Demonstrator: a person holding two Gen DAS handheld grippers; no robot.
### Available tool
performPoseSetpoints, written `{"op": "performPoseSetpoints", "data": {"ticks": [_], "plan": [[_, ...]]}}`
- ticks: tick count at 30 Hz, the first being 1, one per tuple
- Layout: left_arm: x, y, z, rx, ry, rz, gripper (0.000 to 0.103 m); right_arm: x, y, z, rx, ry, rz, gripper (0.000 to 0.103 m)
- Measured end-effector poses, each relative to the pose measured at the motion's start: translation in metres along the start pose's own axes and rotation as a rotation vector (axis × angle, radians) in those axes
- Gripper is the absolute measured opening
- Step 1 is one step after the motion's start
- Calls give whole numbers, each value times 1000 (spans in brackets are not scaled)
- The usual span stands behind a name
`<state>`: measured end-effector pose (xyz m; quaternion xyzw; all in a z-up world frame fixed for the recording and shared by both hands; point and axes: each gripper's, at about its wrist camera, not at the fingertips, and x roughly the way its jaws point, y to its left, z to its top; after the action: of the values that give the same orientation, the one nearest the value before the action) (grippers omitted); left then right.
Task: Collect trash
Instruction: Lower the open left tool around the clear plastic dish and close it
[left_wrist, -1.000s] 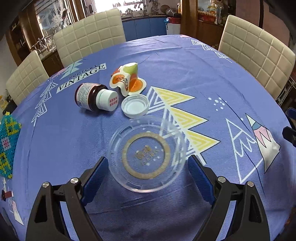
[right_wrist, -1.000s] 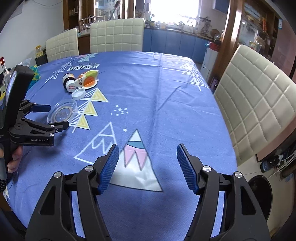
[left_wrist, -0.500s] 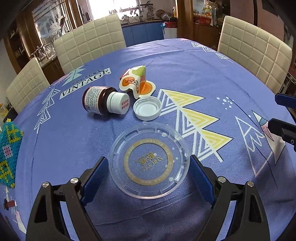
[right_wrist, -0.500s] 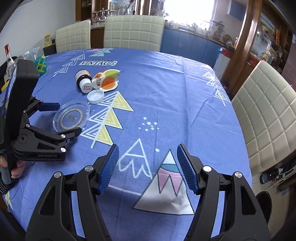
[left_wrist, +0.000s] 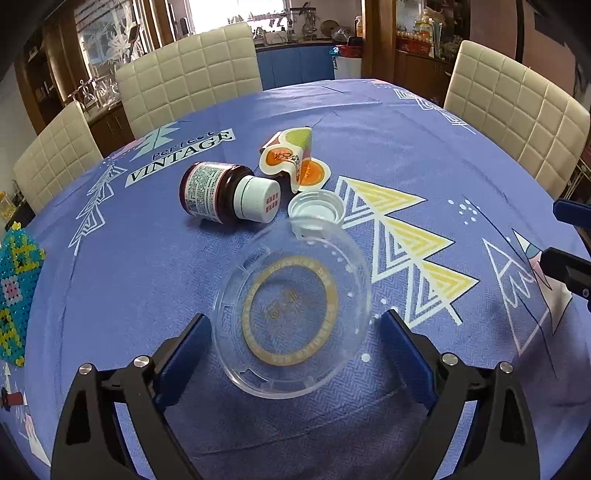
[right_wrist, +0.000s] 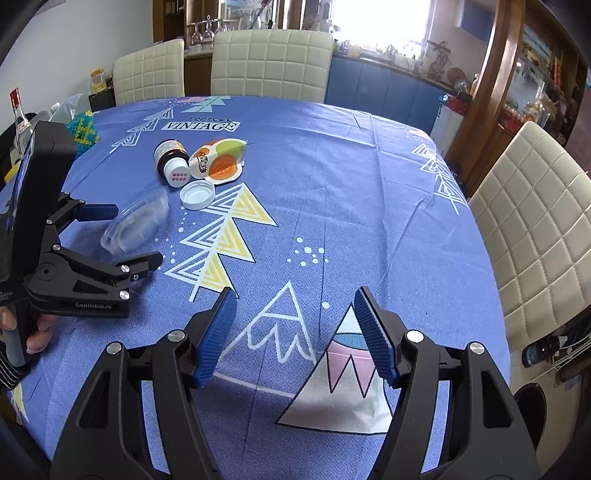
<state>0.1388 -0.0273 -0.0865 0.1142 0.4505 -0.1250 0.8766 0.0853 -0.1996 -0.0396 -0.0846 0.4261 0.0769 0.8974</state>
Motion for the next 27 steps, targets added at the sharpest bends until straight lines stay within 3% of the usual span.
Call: {"op": "performPoseSetpoints", "data": {"ticks": [4,8,10,12,22,27], "plan": [[7,14,1,-64,13,-51,96,0,-2,0,6,-3,6,67],[10,15,-1,-73,3,-39,96,1,0,-1,2,-3,8,67],[7,16,-1,-77,-12,-35,86,2,0,-1,0,-1,7,67],[5,16,0,-77,-20,-21,85,3,2,-1,-4,1,7,67],[-11,17,5,-81,-89,10,83,6,11,5,-29,2,11,67],[-8,28,6,-105,-71,42,83,19,31,22,-77,10,48,67]]}}
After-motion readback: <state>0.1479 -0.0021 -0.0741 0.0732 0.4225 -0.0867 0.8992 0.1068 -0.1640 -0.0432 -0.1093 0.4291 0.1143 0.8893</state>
